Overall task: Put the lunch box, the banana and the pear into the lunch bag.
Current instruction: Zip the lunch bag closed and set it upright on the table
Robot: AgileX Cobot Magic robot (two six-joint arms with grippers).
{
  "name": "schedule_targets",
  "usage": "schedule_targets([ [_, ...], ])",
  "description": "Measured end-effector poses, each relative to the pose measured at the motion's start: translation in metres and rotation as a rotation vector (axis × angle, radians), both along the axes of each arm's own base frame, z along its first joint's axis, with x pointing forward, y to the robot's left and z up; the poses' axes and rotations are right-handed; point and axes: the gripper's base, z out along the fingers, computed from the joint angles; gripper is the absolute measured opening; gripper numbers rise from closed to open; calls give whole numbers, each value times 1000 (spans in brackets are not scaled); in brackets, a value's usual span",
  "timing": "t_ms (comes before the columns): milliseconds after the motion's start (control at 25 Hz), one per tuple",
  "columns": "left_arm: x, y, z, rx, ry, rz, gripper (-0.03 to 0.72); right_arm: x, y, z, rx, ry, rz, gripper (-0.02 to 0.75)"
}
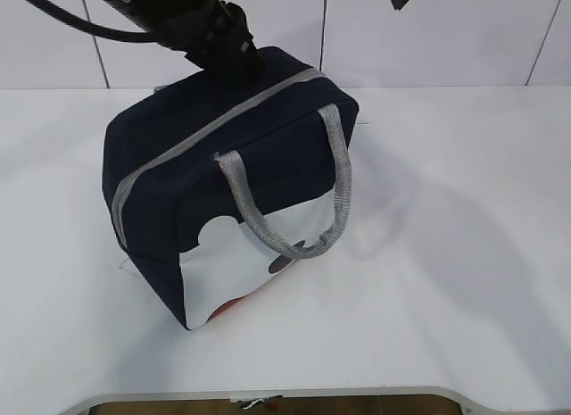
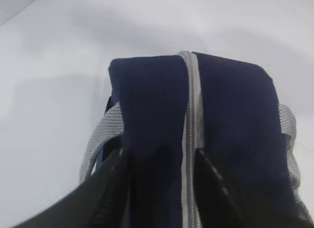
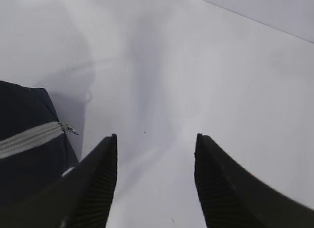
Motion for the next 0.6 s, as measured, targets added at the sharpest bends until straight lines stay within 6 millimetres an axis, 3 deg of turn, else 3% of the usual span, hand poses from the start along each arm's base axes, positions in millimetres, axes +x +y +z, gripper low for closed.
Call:
schedule_targets([
  [160,1,4,1,41,-29,12,376,-14,0,17,70,-18,17,417],
  [400,-15,19,26,90,-65,28,382,-38,-4,45,157,-58,42,417],
  [600,-31,32,33,166,16,50,384,-59,-7,50,211,-33,70,417],
])
